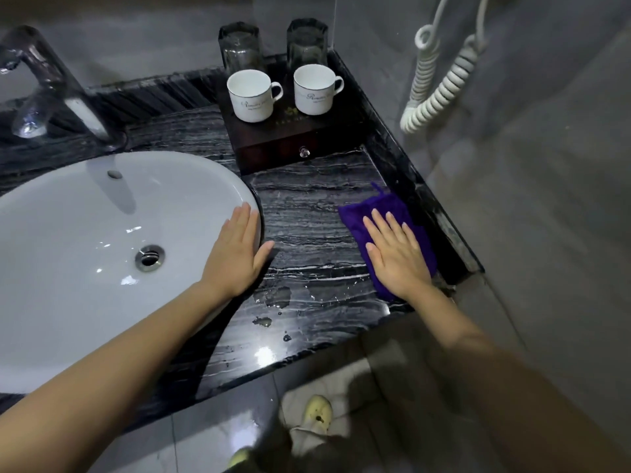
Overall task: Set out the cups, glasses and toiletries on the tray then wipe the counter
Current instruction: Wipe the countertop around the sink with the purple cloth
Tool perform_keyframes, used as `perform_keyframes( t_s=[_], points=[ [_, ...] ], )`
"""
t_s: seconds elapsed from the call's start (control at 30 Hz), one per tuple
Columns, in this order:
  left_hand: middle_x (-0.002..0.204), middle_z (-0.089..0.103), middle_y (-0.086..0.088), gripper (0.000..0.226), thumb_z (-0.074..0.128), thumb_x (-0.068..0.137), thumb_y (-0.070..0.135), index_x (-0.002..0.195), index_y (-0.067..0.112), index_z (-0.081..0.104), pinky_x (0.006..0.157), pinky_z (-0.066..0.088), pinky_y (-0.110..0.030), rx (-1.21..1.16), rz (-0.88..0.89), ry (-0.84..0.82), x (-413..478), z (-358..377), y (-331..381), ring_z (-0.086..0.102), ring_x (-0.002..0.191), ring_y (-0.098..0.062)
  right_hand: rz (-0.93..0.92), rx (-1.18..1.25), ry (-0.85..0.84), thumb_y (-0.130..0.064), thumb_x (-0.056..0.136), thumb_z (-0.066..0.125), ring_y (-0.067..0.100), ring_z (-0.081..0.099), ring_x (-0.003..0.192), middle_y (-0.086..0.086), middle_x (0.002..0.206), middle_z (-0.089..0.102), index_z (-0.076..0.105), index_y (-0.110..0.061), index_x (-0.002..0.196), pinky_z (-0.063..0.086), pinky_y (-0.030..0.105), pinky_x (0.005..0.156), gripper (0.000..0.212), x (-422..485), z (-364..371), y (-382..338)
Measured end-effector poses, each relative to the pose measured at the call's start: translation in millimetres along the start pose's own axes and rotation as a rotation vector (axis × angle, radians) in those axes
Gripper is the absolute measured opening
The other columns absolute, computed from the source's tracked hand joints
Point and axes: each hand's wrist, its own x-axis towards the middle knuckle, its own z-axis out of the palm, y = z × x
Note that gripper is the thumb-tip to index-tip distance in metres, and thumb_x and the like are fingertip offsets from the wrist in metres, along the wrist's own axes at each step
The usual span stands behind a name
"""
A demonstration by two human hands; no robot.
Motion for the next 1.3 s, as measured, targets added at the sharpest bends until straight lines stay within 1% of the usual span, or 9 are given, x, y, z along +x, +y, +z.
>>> perform_keyframes(
  t_s=[0.23,0.33,0.37,0.47,0.57,0.7,0.83,1.03,1.3],
  points=[
    [0.157,0.002,-0.017,0.071,0.020,0.093,0.047,0.147,0.002,0.008,0.119,0.001,-0.037,-0.095,-0.008,-0.041,-13.1,-3.8,1.9,-0.002,0.146,-0.027,0.202,0.006,0.064,-0.046,0.084,-0.009,0.018,0.001,0.148,-0.003,0.160,0.004,0.008,-0.021,0.150,-0.001,0.037,0.120,0.073,-40.4,15.0,-47.5],
    [0.157,0.001,-0.015,0.073,0.021,0.093,0.050,0.147,0.003,0.007,0.119,-0.001,-0.035,-0.146,0.027,-0.067,-45.6,-7.5,-7.2,-0.004,0.145,-0.024,0.237,-0.004,0.085,-0.045,0.083,-0.009,0.019,0.003,0.148,-0.003,0.160,0.007,0.011,-0.020,0.150,0.001,0.038,0.120,0.074,-50.9,21.5,-69.4],
    [0.157,0.001,-0.014,0.077,0.019,0.091,0.055,0.147,0.004,0.006,0.118,-0.001,-0.034,-0.148,0.043,-0.076,-57.6,-9.6,-12.7,-0.005,0.145,-0.022,0.246,-0.007,0.087,-0.045,0.083,-0.009,0.019,0.003,0.148,-0.003,0.160,0.007,0.011,-0.020,0.150,0.001,0.038,0.120,0.074,-52.9,23.7,-76.1],
    [0.156,0.001,-0.009,0.096,-0.001,0.080,0.073,0.146,0.005,0.006,0.117,-0.001,-0.032,-0.083,0.110,-0.091,-88.9,-15.1,-35.4,-0.005,0.144,-0.018,0.272,-0.023,0.092,-0.045,0.082,-0.011,0.020,0.003,0.148,-0.002,0.160,0.006,0.010,-0.020,0.150,0.001,0.039,0.120,0.075,-55.2,28.7,-94.7],
    [0.155,-0.001,-0.004,0.096,-0.010,0.077,0.074,0.144,0.005,-0.002,0.117,-0.006,-0.027,0.009,0.156,-0.113,-110.8,-20.0,-59.9,-0.004,0.144,-0.018,0.322,-0.038,0.098,-0.045,0.081,-0.013,0.021,0.004,0.148,0.000,0.160,0.005,0.009,-0.019,0.150,0.001,0.040,0.119,0.077,-53.8,30.9,-111.9],
    [0.154,0.004,-0.004,0.090,-0.004,0.083,0.070,0.146,0.006,0.007,0.114,-0.011,-0.020,0.049,0.181,-0.085,-131.3,-27.7,-80.2,0.000,0.144,-0.018,0.379,-0.008,0.105,-0.042,0.091,0.000,0.021,0.002,0.148,0.000,0.161,0.002,0.006,-0.019,0.150,0.000,0.041,0.119,0.064,-51.9,35.8,-136.5],
    [0.155,0.000,-0.002,0.089,-0.006,0.082,0.069,0.147,0.009,0.005,0.114,-0.013,-0.019,0.049,0.197,-0.084,-137.0,-29.5,-89.4,-0.004,0.144,-0.016,0.394,0.020,0.104,-0.037,0.100,0.013,0.023,0.000,0.148,0.001,0.161,0.000,0.005,-0.018,0.150,0.000,0.042,0.120,0.055,-51.9,40.8,-159.2],
    [0.156,0.008,-0.008,0.085,-0.005,0.086,0.064,0.146,0.005,0.010,0.114,-0.012,-0.021,0.084,0.201,-0.041,-136.1,-26.8,-88.4,0.000,0.143,-0.018,0.492,0.039,0.126,-0.038,0.100,0.017,0.024,-0.001,0.148,0.003,0.161,0.000,0.003,-0.017,0.150,-0.001,0.045,0.120,0.056,-46.8,48.8,-199.3],
    [0.154,0.019,-0.014,0.079,0.003,0.092,0.057,0.145,0.000,0.019,0.116,0.000,-0.029,0.143,0.179,-0.039,-136.0,-27.5,-86.4,0.010,0.143,-0.023,0.543,0.176,0.098,-0.037,0.100,0.023,0.025,-0.007,0.147,0.005,0.160,-0.004,0.002,-0.013,0.151,-0.010,0.045,0.117,0.060,-38.7,56.6,-265.2]
  ],
)
